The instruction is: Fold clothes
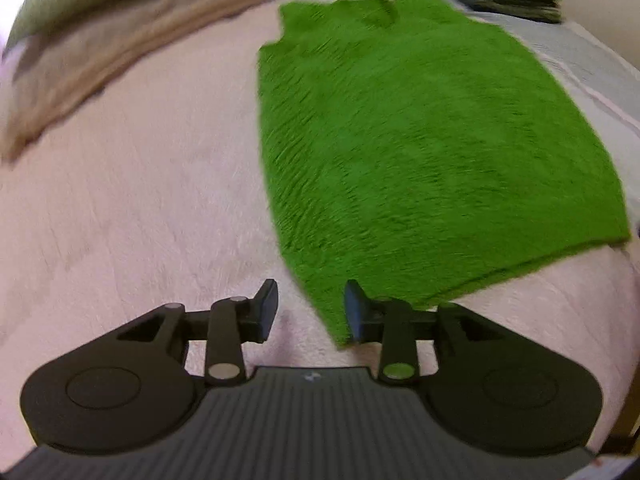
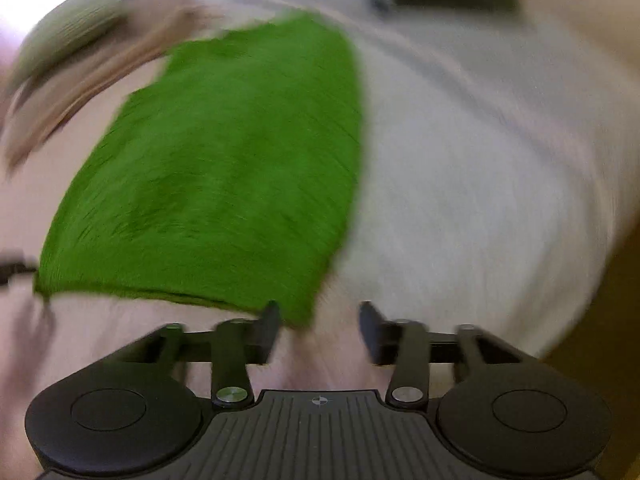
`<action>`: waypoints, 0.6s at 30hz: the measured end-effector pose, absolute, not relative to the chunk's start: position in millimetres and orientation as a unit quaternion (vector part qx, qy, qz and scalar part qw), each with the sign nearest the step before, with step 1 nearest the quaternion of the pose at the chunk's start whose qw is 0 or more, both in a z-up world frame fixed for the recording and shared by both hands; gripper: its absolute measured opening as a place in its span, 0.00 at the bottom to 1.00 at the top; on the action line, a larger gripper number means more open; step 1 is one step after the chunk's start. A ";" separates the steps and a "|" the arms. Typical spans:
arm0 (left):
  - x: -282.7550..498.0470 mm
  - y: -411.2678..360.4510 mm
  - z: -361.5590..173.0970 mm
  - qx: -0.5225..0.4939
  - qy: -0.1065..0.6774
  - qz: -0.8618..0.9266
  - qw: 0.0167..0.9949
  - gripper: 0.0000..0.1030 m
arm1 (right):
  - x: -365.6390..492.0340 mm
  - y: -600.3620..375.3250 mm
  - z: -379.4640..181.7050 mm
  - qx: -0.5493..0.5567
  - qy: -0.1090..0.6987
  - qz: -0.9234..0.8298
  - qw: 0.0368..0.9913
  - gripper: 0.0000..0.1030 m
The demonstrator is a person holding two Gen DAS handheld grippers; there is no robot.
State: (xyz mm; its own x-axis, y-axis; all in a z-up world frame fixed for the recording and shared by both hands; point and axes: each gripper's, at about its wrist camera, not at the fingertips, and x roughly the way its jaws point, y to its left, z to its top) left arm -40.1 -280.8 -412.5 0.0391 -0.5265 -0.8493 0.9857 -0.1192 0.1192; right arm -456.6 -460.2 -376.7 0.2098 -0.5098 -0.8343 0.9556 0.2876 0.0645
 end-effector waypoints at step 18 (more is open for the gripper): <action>-88.7 -261.4 -458.4 0.515 0.068 -0.719 0.462 0.37 | -361.4 -419.6 -440.9 -0.052 0.558 -0.410 0.720 0.28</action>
